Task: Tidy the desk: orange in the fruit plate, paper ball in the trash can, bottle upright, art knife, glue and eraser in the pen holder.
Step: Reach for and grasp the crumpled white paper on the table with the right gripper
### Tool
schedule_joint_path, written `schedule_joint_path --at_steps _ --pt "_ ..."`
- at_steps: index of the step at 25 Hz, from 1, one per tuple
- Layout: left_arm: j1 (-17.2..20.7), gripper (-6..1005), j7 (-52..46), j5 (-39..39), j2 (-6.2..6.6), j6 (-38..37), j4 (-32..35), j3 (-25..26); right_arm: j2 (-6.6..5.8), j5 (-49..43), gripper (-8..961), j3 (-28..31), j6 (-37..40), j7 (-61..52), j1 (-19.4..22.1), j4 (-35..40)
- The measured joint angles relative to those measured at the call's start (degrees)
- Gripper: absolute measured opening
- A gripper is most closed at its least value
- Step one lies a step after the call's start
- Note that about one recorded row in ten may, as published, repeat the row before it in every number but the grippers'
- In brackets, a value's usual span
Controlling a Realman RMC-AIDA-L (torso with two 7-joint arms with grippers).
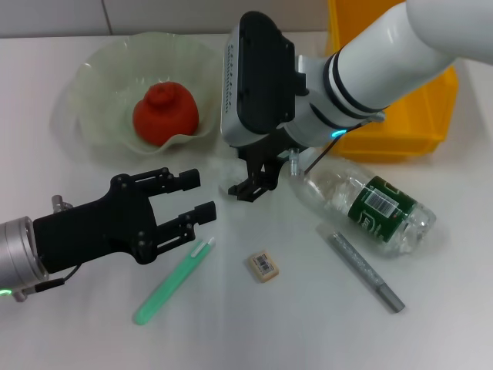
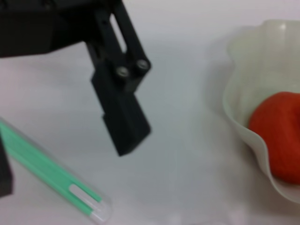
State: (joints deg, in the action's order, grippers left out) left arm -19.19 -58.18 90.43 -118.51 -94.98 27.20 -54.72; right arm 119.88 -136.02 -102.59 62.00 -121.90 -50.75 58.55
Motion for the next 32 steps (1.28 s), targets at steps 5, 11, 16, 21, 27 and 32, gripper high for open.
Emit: schedule_joint_path --at_steps 5,11,16,21,27,32 --pt "-0.2 518 0.3 0.0 0.04 0.1 0.0 0.1 0.00 0.4 702 -2.1 -1.4 -0.2 0.1 -0.5" --pt "-0.3 518 0.3 0.1 0.13 1.0 0.0 0.1 0.00 0.6 687 -4.4 -4.2 -1.6 0.3 -1.7" --pt "-0.4 518 0.3 0.1 0.10 1.1 0.0 0.0 0.01 0.6 674 -4.5 -4.6 -1.6 0.2 -1.8" --pt "-0.6 517 0.3 -0.1 0.00 1.1 0.0 0.0 0.00 0.6 661 -4.9 -5.1 -1.6 0.2 -2.1" --pt "-0.8 517 0.3 -0.2 -0.05 1.1 0.0 0.0 0.00 0.6 646 -5.7 -6.3 -1.6 0.2 -3.1" --pt "-1.1 517 0.3 -0.2 -0.05 1.1 -0.3 0.0 0.00 0.6 633 -6.1 -7.4 -1.7 0.2 -3.6"
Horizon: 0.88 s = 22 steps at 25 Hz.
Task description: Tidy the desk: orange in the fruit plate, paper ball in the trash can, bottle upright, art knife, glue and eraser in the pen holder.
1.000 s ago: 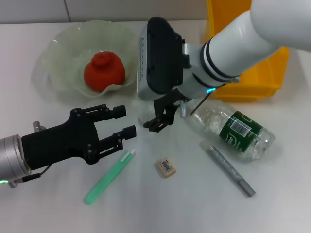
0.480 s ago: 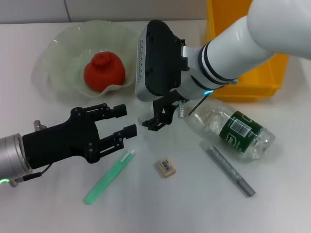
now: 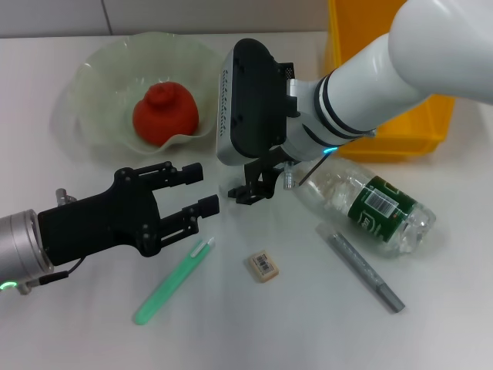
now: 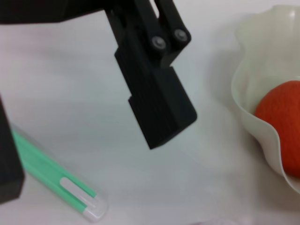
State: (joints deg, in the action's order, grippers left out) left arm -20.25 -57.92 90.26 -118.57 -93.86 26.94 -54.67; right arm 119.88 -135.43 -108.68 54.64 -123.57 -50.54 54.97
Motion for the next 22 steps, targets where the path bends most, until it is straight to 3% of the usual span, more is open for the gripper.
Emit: schedule_joint_path --at_steps 14,19,22 --pt "0.0 516 0.0 0.0 -0.04 0.0 -0.1 0.0 0.00 0.0 560 -0.1 -0.1 -0.1 0.5 0.7" --pt "0.0 516 0.0 0.0 -0.08 0.0 -0.1 0.0 0.00 0.1 470 0.0 -0.1 0.0 3.4 5.0" --pt "0.1 516 0.0 0.0 -0.09 0.0 -0.1 0.1 0.00 0.1 470 0.5 0.0 0.1 6.2 8.7"
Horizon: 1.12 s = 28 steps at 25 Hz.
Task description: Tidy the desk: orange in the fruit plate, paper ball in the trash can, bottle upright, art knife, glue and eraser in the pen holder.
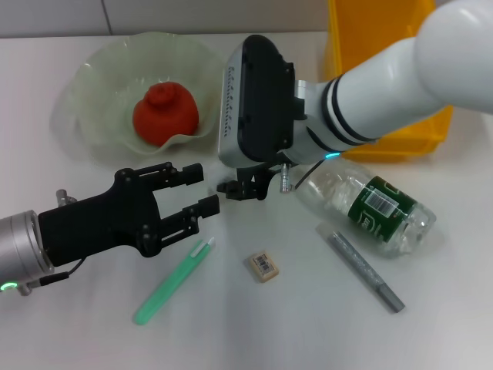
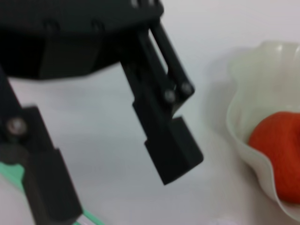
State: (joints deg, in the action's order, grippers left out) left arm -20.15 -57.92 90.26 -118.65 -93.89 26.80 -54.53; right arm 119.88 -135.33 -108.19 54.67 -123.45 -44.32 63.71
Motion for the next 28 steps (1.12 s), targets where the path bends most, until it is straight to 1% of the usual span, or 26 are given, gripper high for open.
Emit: schedule_joint_path --at_steps 2,3,4,5,6,7,8,9,10,11,13,14,17,18,19,22,23,24,25,26,27,28 --pt "0.0 516 0.0 0.0 0.00 0.0 0.0 0.0 0.00 0.3 469 0.6 0.3 0.0 1.9 2.2" --pt "0.0 516 0.0 0.0 0.00 -0.2 0.0 0.0 -0.01 1.5 469 1.3 0.4 0.0 3.5 3.9" --pt "0.0 516 0.0 0.0 0.00 -0.2 0.0 0.0 -0.01 1.5 469 1.3 0.4 0.0 3.5 3.9" --pt "0.0 516 0.0 -0.1 0.00 -0.2 0.0 0.1 0.00 4.6 469 2.5 0.3 1.3 5.7 5.3" --pt "0.0 516 0.0 -0.1 0.00 -0.3 0.0 0.1 0.00 4.6 469 2.5 0.3 1.3 5.7 5.3" --pt "0.0 516 0.0 -0.1 0.00 -0.3 0.0 0.1 -0.01 6.6 469 3.3 0.3 2.6 6.9 6.1" --pt "0.0 516 0.0 -0.2 0.00 -0.3 0.0 0.3 -0.01 10.8 469 4.8 0.5 6.1 9.2 7.6" --pt "0.0 516 0.0 -0.2 0.00 -0.3 0.0 0.3 -0.01 10.8 469 4.8 0.5 6.1 9.2 7.6" --pt "0.1 516 0.0 -0.2 0.00 -0.3 0.0 0.5 0.00 14.9 468 6.5 0.5 9.2 11.5 9.1" --pt "0.1 516 0.0 -0.2 0.00 -0.3 0.0 0.6 0.00 14.9 468 6.5 0.5 9.2 11.5 9.1" --pt "0.3 516 0.0 -0.2 0.00 -0.2 0.0 0.7 0.00 18.8 468 9.3 0.5 11.9 14.2 10.8" --pt "0.3 516 0.0 -0.2 0.00 -0.2 0.0 0.7 0.00 18.8 468 9.3 0.5 11.9 14.2 10.8" --pt "0.4 516 0.0 -0.2 0.00 -0.1 0.0 0.7 0.00 22.0 469 11.8 0.7 14.2 16.4 11.7" --pt "0.5 516 0.1 -0.2 0.00 -0.1 0.0 0.7 0.00 24.9 469 13.5 1.4 16.7 18.0 12.5" --pt "0.5 516 0.1 -0.2 0.00 -0.1 0.0 0.7 0.00 24.9 469 13.5 1.4 16.7 18.0 12.5" --pt "0.5 516 0.1 -0.2 0.00 -0.1 -0.4 0.8 0.01 29.8 470 17.1 3.5 20.5 20.5 13.2" --pt "0.5 516 0.1 -0.2 0.00 -0.1 -0.6 0.8 0.01 33.6 470 20.1 5.8 22.7 21.8 13.2" --pt "0.5 516 0.1 -0.2 0.00 -0.1 -0.6 0.8 0.01 33.6 470 20.1 5.8 22.7 21.8 13.2" --pt "0.5 516 0.1 -0.2 0.00 -0.1 -0.7 0.8 -0.01 36.4 470 21.9 7.3 24.2 22.6 12.9" --pt "0.5 516 0.1 -0.2 -0.02 0.0 -0.7 0.8 -0.12 41.4 469 24.4 10.3 27.3 23.9 11.8" --pt "0.5 516 0.1 -0.2 -0.02 0.0 -0.7 0.8 -0.12 41.4 469 24.4 10.3 27.3 23.9 11.8" --pt "0.5 516 0.1 -0.2 -0.04 0.0 -0.8 0.8 -0.28 47.0 469 26.8 13.5 31.7 25.5 9.8"
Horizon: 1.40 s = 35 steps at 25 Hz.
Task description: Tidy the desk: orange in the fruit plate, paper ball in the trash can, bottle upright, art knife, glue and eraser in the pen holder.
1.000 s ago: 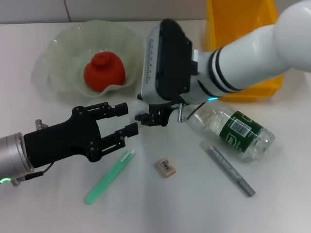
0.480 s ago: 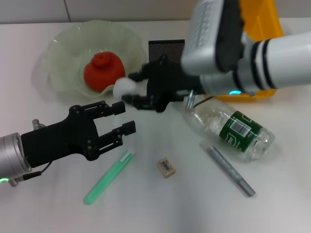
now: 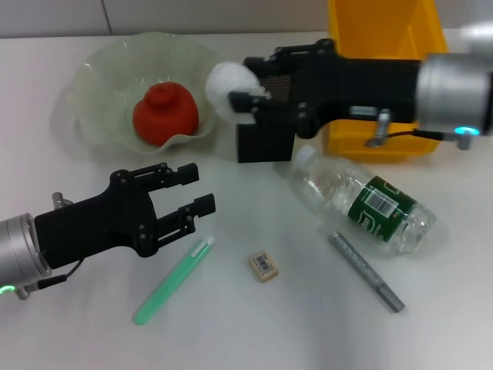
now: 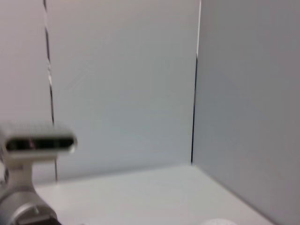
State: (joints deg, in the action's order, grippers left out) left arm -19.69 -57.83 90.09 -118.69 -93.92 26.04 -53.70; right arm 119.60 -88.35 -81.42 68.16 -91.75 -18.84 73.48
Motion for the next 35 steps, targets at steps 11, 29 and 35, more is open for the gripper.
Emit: schedule_joint_path --at_steps 11,29,35 --pt "-0.5 517 0.0 0.0 -0.05 0.1 0.0 0.0 -0.16 14.8 469 11.6 11.2 17.6 4.6 -14.4" --pt "-1.1 517 0.0 0.0 -0.08 -0.2 0.0 -0.1 -0.15 15.6 474 27.0 -0.6 30.0 -1.2 -30.2" --pt "-1.2 517 0.0 0.0 -0.14 -0.5 0.0 -0.3 -0.09 15.6 478 26.9 -6.3 32.4 -5.0 -34.6"
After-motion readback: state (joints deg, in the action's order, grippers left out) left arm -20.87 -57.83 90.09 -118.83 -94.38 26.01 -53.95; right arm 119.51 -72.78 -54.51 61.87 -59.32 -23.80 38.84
